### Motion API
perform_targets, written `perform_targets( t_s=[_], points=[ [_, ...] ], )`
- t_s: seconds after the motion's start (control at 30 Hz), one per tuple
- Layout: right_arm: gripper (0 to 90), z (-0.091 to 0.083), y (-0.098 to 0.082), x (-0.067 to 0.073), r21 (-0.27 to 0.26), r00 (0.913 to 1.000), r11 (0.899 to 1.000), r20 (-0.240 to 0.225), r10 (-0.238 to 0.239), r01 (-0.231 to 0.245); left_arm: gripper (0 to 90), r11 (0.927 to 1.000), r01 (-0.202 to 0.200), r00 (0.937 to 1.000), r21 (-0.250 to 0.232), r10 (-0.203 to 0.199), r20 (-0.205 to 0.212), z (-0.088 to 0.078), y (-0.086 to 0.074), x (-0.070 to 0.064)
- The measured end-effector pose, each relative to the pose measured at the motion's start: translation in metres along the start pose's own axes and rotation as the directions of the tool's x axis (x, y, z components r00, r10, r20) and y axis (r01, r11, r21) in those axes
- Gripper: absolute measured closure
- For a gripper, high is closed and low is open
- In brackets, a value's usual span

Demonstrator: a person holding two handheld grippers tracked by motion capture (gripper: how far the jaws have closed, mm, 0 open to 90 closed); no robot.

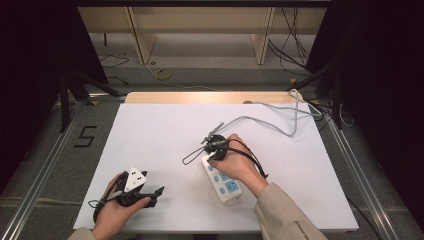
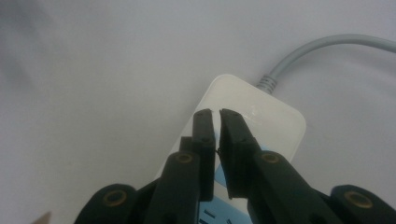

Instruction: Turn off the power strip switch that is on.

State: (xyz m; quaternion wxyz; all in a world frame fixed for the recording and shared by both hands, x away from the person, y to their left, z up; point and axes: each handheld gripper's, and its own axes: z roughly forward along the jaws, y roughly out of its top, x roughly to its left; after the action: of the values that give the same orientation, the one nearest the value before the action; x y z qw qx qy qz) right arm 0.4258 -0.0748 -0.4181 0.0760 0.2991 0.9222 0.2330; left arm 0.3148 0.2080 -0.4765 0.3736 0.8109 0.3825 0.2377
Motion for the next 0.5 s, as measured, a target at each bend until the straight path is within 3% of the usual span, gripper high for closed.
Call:
perform_targets(
  t_s=[0.23, 0.33, 0.5],
  points=[
    [72.3, -0.020, -0.043, -0.011, -0.136, 0.9992, 0.990, 0.016, 0.038, -0.035, 21.6, 1.0000, 0.006, 1.0000, 0.002, -0.006, 0.001, 0.000, 0.000, 0.001],
    [66.2, -0.031, -0.071, -0.017, -0.228, 0.9977, 0.972, 0.019, 0.065, -0.059, 21.6, 0.9999, 0.012, 0.9999, 0.003, -0.012, -0.001, 0.000, 0.000, 0.000],
    [59.9, -0.044, -0.117, -0.024, -0.345, 0.9938, 0.933, 0.012, 0.110, -0.100, 21.6, 0.9998, 0.020, 0.9998, 0.007, -0.020, -0.002, 0.000, -0.001, 0.001]
  ],
)
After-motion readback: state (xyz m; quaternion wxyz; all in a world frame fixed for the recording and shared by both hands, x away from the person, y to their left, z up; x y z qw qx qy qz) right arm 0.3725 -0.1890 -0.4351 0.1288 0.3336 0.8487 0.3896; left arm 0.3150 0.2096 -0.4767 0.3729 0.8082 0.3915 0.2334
